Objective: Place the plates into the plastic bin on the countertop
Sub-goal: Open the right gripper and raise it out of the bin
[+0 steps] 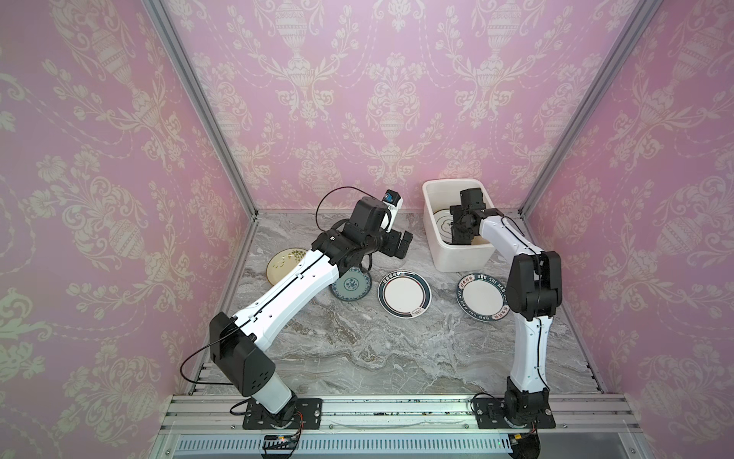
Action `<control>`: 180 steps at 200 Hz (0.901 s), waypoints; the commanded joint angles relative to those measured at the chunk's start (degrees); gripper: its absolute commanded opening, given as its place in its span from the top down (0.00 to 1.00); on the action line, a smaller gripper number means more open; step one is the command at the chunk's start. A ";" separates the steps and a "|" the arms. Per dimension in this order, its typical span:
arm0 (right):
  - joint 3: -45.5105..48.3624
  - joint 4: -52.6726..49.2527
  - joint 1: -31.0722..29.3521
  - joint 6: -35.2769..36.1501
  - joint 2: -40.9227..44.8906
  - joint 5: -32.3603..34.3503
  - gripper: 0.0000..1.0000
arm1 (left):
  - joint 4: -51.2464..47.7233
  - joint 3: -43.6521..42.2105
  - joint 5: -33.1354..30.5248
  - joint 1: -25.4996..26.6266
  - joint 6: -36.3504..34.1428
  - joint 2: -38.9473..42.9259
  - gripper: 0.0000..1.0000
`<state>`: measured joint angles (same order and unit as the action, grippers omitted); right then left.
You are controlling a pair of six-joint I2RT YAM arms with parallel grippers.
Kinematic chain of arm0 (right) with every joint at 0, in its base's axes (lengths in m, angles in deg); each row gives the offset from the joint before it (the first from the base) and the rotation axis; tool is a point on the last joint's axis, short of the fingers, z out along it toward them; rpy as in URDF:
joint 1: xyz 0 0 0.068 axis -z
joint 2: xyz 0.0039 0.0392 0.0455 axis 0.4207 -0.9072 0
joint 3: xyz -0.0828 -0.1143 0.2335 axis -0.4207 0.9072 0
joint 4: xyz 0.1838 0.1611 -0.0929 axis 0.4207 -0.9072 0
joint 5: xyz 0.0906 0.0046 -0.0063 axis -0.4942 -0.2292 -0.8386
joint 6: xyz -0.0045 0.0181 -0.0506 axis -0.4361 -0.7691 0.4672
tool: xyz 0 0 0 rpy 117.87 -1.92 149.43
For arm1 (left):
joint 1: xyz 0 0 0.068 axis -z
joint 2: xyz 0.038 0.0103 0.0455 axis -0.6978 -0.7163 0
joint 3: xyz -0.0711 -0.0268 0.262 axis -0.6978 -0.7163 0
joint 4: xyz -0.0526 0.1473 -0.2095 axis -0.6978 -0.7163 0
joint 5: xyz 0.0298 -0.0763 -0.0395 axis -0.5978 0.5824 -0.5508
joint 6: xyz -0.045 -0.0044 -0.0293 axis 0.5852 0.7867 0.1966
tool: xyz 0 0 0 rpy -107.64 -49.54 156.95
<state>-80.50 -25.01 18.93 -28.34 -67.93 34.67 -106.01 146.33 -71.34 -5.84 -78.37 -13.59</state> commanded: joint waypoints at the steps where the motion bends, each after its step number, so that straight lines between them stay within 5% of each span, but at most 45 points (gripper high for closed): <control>1: -2.11 -5.51 0.22 7.78 5.42 -1.35 0.00 | -4.78 3.62 -6.42 -0.57 1.73 4.29 0.01; 100: 2.64 -10.77 -0.02 23.13 17.83 -5.28 0.00 | -6.96 -5.21 -9.89 -2.82 11.60 22.63 0.01; 180: 8.81 -21.59 -0.02 60.53 37.46 -16.58 0.03 | -15.02 -7.63 1.53 -4.49 26.61 27.48 0.01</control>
<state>-76.00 -40.64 18.90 17.45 -37.55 24.22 -115.12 139.57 -75.29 -9.97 -58.90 15.11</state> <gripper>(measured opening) 0.972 0.993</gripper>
